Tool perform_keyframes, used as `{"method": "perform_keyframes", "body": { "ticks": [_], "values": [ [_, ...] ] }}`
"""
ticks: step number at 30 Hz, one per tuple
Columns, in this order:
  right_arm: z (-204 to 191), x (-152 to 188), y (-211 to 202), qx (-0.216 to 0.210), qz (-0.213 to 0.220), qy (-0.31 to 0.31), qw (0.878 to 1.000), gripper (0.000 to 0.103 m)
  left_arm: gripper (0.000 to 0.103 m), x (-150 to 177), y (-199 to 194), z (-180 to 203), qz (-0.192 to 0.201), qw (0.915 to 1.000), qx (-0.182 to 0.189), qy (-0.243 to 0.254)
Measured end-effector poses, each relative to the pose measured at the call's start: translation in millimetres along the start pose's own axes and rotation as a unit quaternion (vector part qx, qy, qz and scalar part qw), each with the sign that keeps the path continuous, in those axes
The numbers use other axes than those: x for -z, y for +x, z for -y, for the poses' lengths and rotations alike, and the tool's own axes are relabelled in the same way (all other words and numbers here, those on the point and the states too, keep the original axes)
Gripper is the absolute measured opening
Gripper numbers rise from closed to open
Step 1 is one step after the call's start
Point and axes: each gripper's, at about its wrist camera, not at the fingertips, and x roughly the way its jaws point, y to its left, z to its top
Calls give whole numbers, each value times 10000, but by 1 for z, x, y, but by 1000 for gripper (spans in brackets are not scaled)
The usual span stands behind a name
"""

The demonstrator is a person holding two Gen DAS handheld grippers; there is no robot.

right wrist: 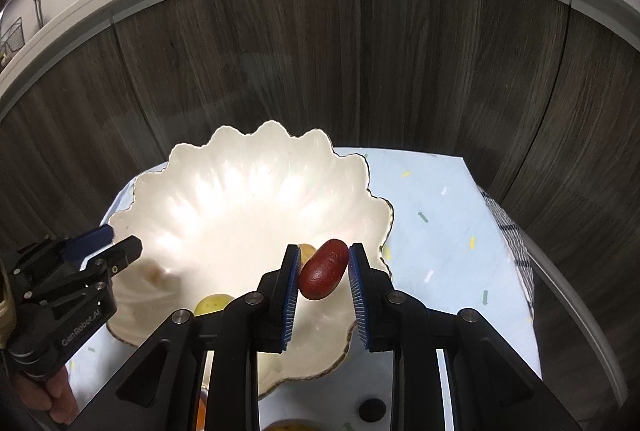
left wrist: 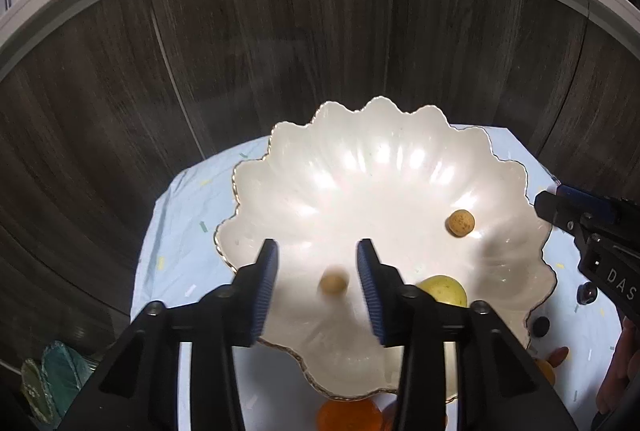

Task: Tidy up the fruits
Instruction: 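Carry both fruits over the white bowl and open both tools to release them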

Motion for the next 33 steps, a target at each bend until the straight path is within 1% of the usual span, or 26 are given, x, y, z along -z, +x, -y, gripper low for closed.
{"method": "perform_keyframes", "body": {
  "ticks": [2, 5, 6, 7, 8, 9, 10, 15, 33],
  "values": [
    [0, 0, -3, 85, 80, 6, 9999, 55, 56, 0, -2, -1, 35, 10000, -52, -8],
    [0, -1, -7, 152, 171, -3, 9997, 65, 63, -1, -5, -3, 82, 9999, -107, -12],
    [0, -2, -9, 169, 199, -3, 9997, 67, 68, -1, -7, -3, 101, 9999, -125, -11],
    [0, -2, -11, 182, 220, -3, 9996, 72, 71, -2, -9, -3, 135, 9998, -140, -13],
    [1, -2, -13, 198, 269, 5, 9994, 77, 77, -2, -10, -3, 163, 9998, -152, -15],
    [1, -2, -15, 210, 304, 14, 9993, 79, 82, -2, -13, -3, 212, 9996, -183, -14],
    [1, -3, -17, 219, 327, 19, 9992, 81, 84, -3, -15, -3, 239, 9995, -204, -9],
    [5, -4, -24, 269, 380, 59, 9989, 83, 92, -4, -24, -2, 332, 9991, -258, 11],
    [14, 3, -71, 346, 650, 119, 9972, 83, 92, 2, -70, 10, 497, 9984, -243, 99]
  ]
}}
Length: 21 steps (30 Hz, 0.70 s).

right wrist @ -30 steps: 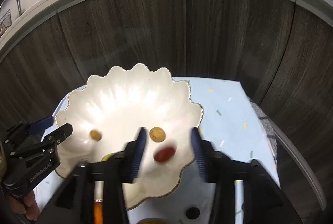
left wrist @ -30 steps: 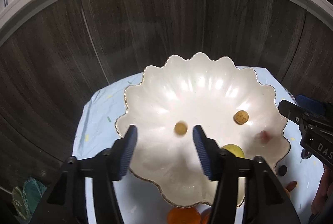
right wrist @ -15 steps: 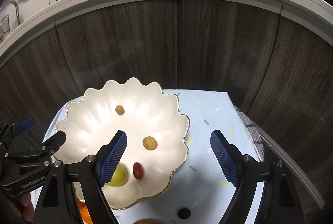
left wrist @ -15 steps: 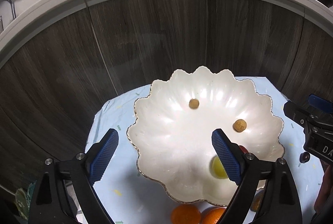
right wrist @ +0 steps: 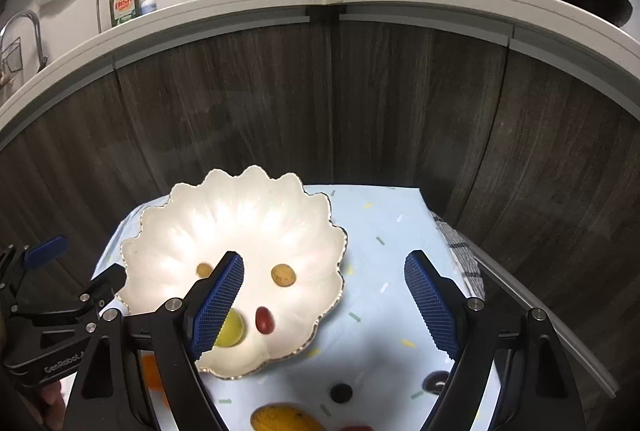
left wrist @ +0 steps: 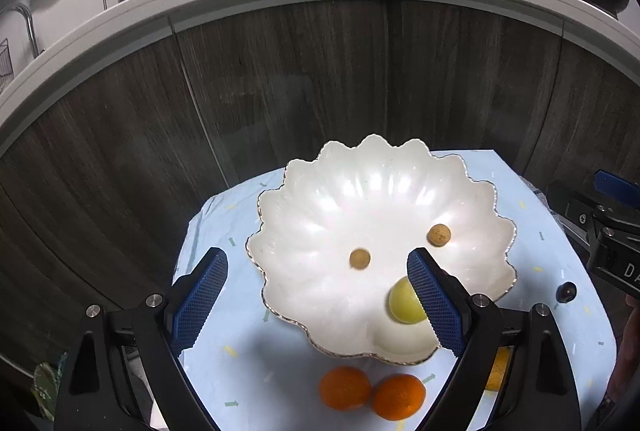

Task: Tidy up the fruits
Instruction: 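Withdraw both open tools from the bowl toward the oranges and mango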

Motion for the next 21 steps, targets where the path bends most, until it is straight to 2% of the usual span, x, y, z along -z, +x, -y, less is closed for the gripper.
{"method": "perform_keyframes", "body": {
  "ticks": [21],
  "values": [
    [7, 23, -34, 71, 23, 9, 10000, 83, 92, 20, -36, 12, 62, 9998, 46, 159]
  ]
}}
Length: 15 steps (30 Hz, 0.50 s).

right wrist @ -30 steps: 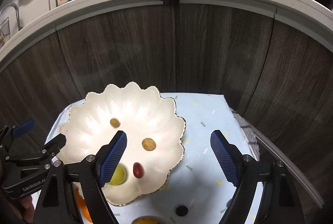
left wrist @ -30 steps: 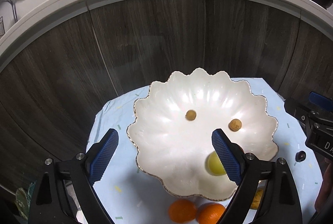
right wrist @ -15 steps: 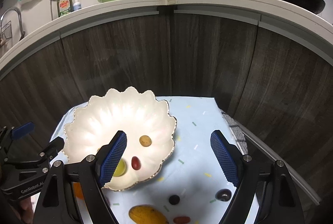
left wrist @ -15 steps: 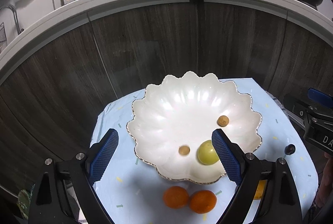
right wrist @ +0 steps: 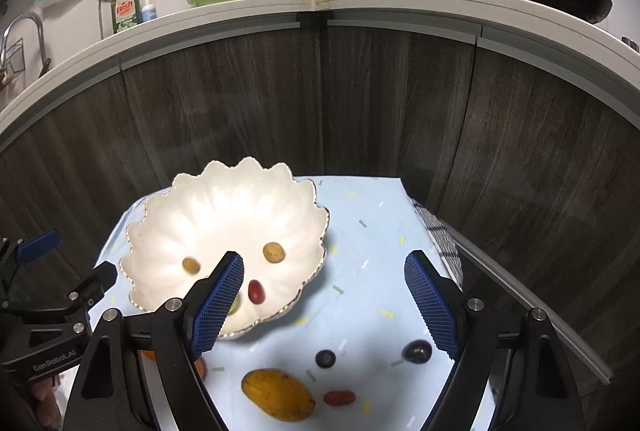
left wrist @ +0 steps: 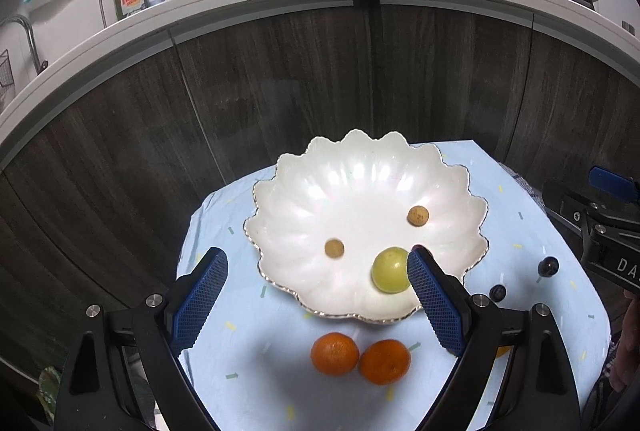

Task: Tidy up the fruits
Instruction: 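Withdraw both open tools from the bowl toward the oranges and mango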

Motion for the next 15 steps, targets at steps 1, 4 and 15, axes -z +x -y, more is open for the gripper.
{"method": "perform_keyframes", "body": {
  "ticks": [1, 4, 15],
  "values": [
    [-1, 2, -1, -2, -10, -11, 10000, 83, 92, 2, -1, -1, -12, 10000, -3, -2],
    [-4, 8, -2, 2, -42, -42, 10000, 83, 92, 9, -2, -4, -53, 10000, -7, -2],
    [-18, 33, -1, -7, -254, -123, 9996, 83, 92, 37, 5, -12, -292, 9996, 21, -8]
  ]
}}
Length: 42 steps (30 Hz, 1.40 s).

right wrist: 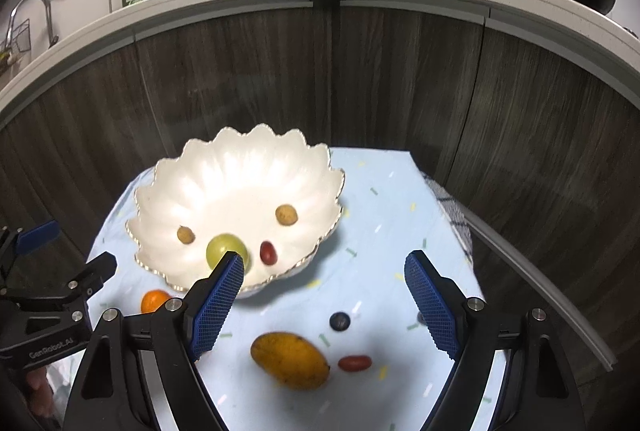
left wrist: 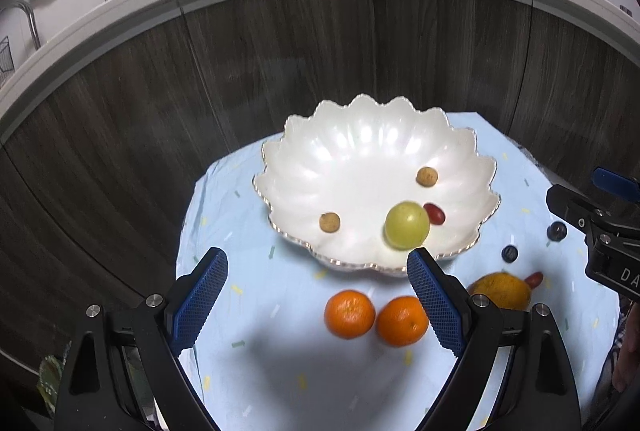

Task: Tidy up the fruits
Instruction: 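Withdraw both open tools from the bowl toward the oranges and mango, then grasp a mandarin orange with the left tool while the right tool grasps the yellow mango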

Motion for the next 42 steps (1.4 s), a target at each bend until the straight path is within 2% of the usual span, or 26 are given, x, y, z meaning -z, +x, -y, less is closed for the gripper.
{"method": "perform_keyframes", "body": {
  "ticks": [13, 23, 32, 40, 42],
  "values": [
    [-4, 32, 15, -22, -312, 35, 9995, 83, 92, 29, 21, 1, -330, 9994, 62, 25],
    [-5, 49, 31, -79, -550, 130, 9984, 83, 91, 37, 43, 1, -527, 9985, 110, -39],
    [-6, 56, 47, -132, -712, 170, 9972, 83, 86, 41, 66, 2, -741, 9966, 211, -301],
    [-8, 63, 63, -168, -847, 160, 9961, 83, 75, 51, 81, -1, -888, 9945, 346, -430],
    [-9, 66, 65, -198, -875, 152, 9959, 83, 73, 53, 81, -2, -823, 9947, 380, -476]
  ]
}}
